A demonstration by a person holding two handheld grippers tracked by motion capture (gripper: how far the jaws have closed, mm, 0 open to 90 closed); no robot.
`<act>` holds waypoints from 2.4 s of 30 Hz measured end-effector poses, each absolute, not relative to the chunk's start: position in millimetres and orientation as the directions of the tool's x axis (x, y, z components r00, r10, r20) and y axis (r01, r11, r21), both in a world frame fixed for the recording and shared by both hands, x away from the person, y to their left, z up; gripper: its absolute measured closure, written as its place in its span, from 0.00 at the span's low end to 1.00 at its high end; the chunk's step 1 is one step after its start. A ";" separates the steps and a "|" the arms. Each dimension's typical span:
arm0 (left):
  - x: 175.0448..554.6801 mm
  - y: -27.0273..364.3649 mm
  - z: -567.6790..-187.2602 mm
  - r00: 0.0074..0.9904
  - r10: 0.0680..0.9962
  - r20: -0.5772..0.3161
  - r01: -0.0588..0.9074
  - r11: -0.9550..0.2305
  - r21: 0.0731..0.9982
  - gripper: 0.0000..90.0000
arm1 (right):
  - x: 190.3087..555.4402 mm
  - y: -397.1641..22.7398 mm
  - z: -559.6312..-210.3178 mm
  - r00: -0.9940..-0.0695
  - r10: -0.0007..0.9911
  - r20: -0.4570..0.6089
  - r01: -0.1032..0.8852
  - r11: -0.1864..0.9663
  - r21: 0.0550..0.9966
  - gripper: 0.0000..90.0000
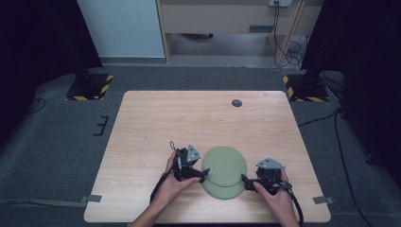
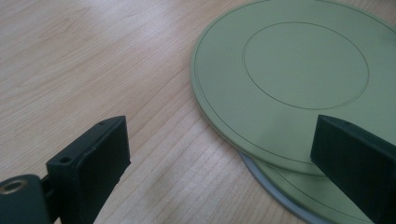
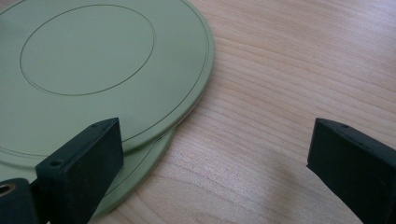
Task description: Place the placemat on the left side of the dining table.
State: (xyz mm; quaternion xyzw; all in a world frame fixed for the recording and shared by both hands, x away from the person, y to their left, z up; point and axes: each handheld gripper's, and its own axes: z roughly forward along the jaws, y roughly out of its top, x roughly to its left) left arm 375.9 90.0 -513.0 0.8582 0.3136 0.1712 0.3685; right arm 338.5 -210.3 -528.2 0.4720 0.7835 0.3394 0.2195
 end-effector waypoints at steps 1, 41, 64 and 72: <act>375.9 90.0 -513.4 0.745 0.664 0.062 0.412 -0.532 0.739 0.04 | 338.6 -210.5 -528.3 -0.459 0.888 -0.024 0.590 0.325 0.739 0.04; 371.1 86.8 -523.0 0.749 0.659 0.071 0.419 -0.553 0.720 0.00 | 342.3 -211.4 -528.7 -0.445 0.895 -0.032 0.592 0.320 0.740 0.02; 375.4 84.8 -522.8 0.744 0.663 0.081 0.414 -0.553 0.723 0.01 | 343.9 -211.7 -528.1 -0.436 0.899 -0.040 0.586 0.318 0.746 0.05; 375.2 84.3 -522.7 0.744 0.663 0.086 0.411 -0.554 0.724 0.01 | 343.1 -210.0 -528.3 -0.443 0.895 -0.040 0.587 0.324 0.742 0.03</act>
